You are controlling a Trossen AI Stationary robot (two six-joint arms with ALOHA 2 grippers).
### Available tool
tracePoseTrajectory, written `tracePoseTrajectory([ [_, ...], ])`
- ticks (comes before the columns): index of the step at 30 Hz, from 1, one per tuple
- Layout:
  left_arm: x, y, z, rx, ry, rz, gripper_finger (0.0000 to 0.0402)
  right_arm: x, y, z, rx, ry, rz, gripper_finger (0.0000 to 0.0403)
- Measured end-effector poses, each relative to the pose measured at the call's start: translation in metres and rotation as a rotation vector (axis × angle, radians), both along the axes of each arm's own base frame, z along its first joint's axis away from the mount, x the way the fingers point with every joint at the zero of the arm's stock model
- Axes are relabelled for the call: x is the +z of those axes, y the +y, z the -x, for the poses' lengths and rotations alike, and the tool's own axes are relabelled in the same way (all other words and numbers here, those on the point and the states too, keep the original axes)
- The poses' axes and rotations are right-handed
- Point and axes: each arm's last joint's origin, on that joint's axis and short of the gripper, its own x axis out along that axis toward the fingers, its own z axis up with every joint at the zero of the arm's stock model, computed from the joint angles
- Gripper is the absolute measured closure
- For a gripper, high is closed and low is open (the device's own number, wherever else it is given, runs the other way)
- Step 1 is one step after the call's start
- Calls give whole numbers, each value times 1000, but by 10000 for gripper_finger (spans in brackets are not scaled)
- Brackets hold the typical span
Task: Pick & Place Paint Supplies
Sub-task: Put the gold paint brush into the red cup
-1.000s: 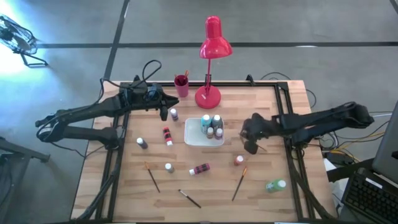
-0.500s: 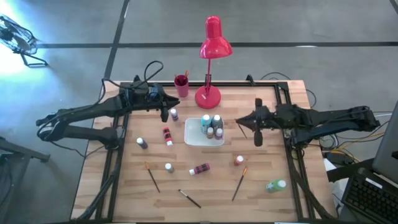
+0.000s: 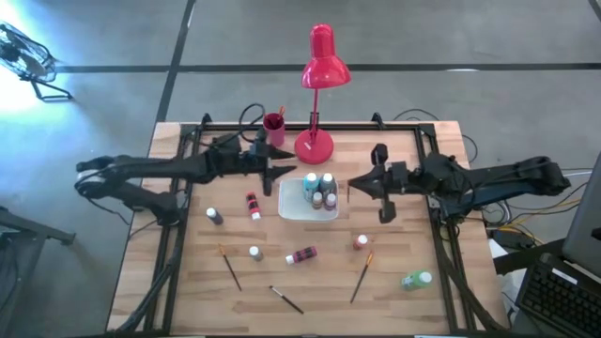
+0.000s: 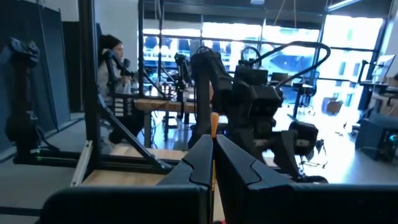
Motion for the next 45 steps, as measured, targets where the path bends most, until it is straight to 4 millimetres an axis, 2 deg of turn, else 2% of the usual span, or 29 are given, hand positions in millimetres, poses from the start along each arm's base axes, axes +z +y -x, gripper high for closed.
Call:
tracePoseTrajectory([
  [4, -5, 0, -19, -38, -31, -38, 200, -1, 0, -10, -4, -24, 27, 394],
  [9, -4, -4, -43, -143, -103, -68, 197, -4, 1, -18, -8, -40, 51, 394],
  [21, 10, -21, -91, -325, -148, -80, 197, -3, 1, -19, -10, -52, 58, 394],
  [34, 34, -26, -110, -354, -219, -111, 197, -4, 1, -19, -11, -49, 58, 394],
  [45, 39, -29, -112, -428, -231, -116, 197, -4, 1, -19, -15, -49, 77, 394],
])
